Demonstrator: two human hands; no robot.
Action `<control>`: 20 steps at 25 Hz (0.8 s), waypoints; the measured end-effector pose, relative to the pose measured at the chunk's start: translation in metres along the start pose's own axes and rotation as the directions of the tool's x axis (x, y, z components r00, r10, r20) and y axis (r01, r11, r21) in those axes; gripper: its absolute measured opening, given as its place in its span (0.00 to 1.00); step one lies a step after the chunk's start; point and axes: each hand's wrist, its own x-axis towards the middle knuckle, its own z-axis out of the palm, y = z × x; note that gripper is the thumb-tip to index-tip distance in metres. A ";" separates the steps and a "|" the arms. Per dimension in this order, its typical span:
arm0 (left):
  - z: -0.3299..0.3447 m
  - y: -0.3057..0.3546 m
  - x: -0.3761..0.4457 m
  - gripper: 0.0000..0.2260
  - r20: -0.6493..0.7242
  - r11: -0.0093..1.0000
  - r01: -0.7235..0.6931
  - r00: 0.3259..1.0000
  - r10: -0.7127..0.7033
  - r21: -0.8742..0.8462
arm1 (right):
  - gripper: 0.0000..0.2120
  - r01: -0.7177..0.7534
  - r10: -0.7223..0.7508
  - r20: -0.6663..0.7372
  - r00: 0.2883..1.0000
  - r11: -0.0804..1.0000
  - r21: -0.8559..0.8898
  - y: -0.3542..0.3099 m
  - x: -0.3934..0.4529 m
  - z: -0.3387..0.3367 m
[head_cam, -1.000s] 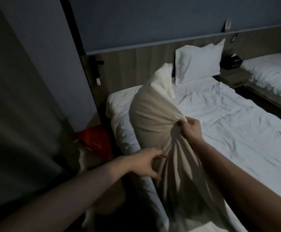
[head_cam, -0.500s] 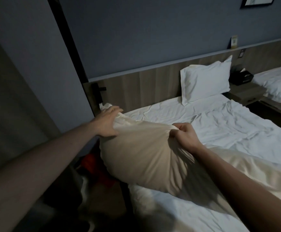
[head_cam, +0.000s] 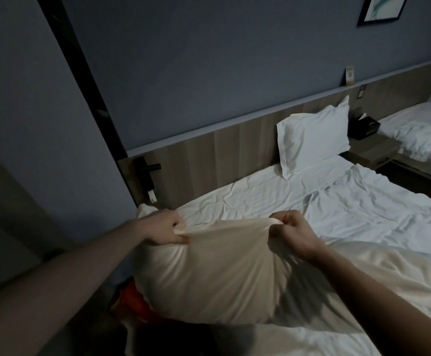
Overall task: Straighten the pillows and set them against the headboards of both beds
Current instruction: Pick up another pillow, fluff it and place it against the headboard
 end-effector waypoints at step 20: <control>0.006 0.010 0.126 0.14 -0.200 0.322 -0.104 0.939 -0.281 -0.941 | 0.11 -0.128 0.027 -0.189 0.982 0.826 -0.548 0.083 0.185 -0.056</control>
